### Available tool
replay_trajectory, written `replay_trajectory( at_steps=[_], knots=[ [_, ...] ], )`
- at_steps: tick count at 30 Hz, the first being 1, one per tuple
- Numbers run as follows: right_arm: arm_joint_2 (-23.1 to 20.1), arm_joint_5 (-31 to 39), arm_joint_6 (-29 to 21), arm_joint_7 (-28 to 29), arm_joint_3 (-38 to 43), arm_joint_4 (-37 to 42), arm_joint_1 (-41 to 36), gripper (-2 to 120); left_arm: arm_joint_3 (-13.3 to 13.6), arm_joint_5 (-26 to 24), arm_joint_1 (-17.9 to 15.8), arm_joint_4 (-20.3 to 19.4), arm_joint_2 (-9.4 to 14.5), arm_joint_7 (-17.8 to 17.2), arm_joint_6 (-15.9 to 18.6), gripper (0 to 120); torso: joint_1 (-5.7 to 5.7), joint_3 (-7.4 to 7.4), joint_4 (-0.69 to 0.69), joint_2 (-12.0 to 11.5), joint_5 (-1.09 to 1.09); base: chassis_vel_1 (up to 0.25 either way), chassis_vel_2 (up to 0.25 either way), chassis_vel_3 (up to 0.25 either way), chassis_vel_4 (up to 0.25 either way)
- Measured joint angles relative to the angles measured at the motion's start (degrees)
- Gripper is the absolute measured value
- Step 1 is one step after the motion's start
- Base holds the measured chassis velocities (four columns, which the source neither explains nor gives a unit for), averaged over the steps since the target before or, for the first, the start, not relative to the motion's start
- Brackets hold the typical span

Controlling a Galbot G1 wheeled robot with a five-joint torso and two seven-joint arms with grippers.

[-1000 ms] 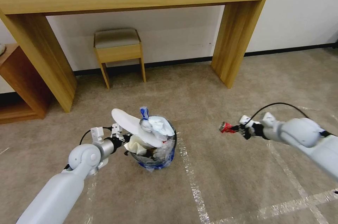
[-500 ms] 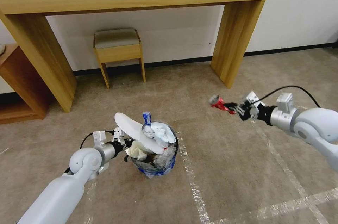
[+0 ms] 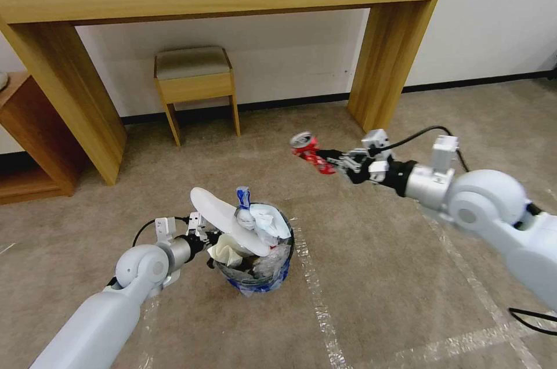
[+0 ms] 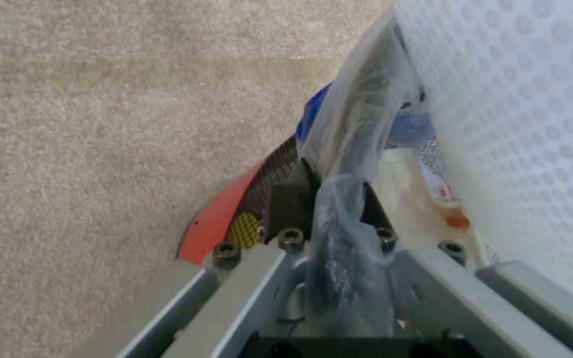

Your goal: Pick up the trash bin and place the garbage on the floor into it.

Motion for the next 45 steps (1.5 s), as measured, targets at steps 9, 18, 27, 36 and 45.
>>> replay_trajectory(
  at_steps=[9, 18, 27, 36, 45],
  knots=[
    [8.7, -1.1, -0.1, 0.4, -9.9, -4.6, 6.5, 0, 0.2, -0.6, -0.2, -0.1, -0.3, 0.0, 0.0, 1, 0.0, 0.0, -0.01, 0.0, -0.02, 0.0, 0.0, 0.0, 0.0],
    [15.4, -3.0, -0.1, -1.0, -14.8, -8.6, 9.7, 0, 0.1, -1.9, -1.2, 1.0, -0.3, -0.1, 0.2, 1, 0.0, 0.0, -0.02, 0.0, 0.0, 0.0, 0.0, 0.0, 0.0],
    [19.2, -3.6, 0.0, -2.0, -18.5, -11.8, 14.5, 0, 0.1, -2.2, -2.6, 2.7, -0.8, 0.9, 0.3, 1, 0.0, -0.01, 0.01, 0.0, -0.01, 0.0, 0.0, 0.0, 0.0],
    [18.6, -3.5, 0.2, -2.4, -19.6, -11.3, 15.0, 0, 0.1, -2.1, -4.1, 4.8, -1.3, 1.8, 0.4, 1, 0.0, 0.0, 0.0, 0.0, 0.0, 0.0, 0.0, 0.0, 0.0],
    [18.1, -3.8, 0.2, -2.4, -20.6, -9.9, 14.1, 0, 1.2, -2.0, -5.1, 5.6, -1.7, 2.0, 0.4, 1, 0.0, -0.01, 0.0, 0.0, 0.0, 0.0, 0.0, 0.0, 0.0]
  ],
)
